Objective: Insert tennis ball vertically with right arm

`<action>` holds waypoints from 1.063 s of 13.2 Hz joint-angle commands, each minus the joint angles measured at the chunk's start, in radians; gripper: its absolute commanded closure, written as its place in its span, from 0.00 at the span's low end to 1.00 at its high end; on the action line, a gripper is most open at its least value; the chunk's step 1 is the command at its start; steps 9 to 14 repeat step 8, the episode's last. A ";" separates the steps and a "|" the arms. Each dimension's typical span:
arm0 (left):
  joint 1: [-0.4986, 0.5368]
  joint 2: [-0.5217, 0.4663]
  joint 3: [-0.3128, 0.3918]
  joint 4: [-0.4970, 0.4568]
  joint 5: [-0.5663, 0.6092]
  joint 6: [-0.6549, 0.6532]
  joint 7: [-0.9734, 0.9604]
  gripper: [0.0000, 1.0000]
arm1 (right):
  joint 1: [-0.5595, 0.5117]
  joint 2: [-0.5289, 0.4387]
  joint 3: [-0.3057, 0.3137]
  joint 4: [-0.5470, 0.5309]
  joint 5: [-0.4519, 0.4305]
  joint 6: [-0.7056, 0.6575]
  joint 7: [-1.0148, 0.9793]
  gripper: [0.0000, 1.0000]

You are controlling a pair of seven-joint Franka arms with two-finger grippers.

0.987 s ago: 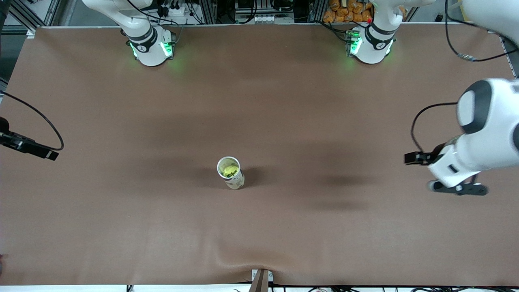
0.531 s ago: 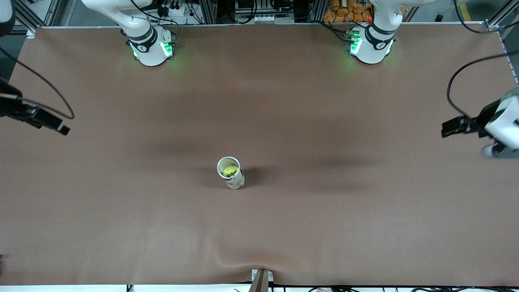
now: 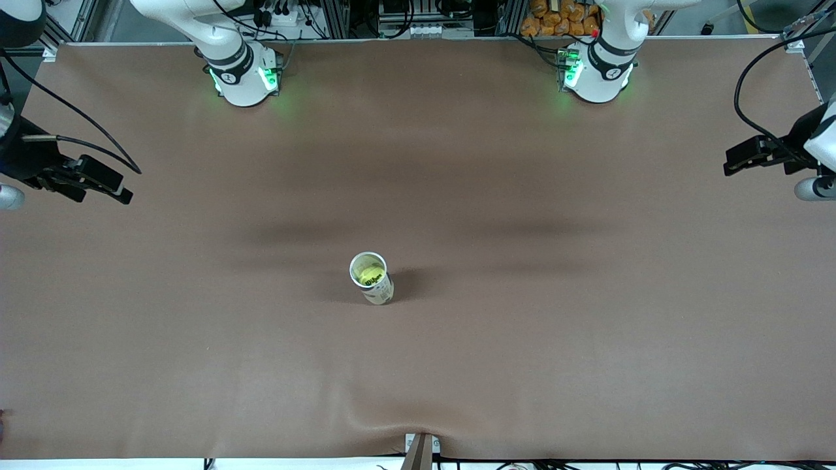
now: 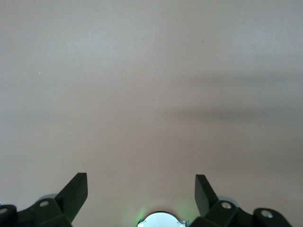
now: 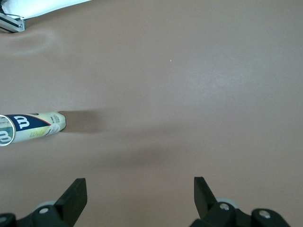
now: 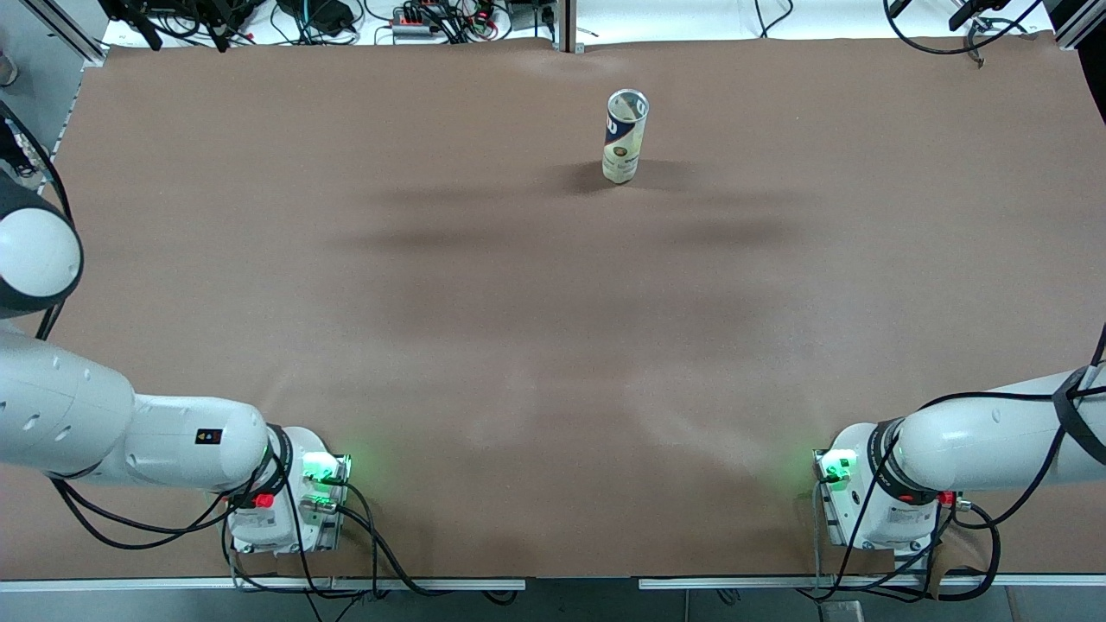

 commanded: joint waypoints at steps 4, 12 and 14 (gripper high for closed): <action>-0.058 -0.133 0.017 -0.163 -0.011 0.029 -0.009 0.00 | 0.008 -0.021 -0.007 -0.015 -0.068 0.028 -0.020 0.00; -0.053 -0.132 0.017 -0.161 -0.010 0.039 0.002 0.00 | 0.008 -0.055 0.002 0.018 -0.207 -0.046 -0.100 0.00; -0.053 -0.132 0.017 -0.161 -0.010 0.039 0.002 0.00 | 0.008 -0.055 0.002 0.018 -0.207 -0.046 -0.100 0.00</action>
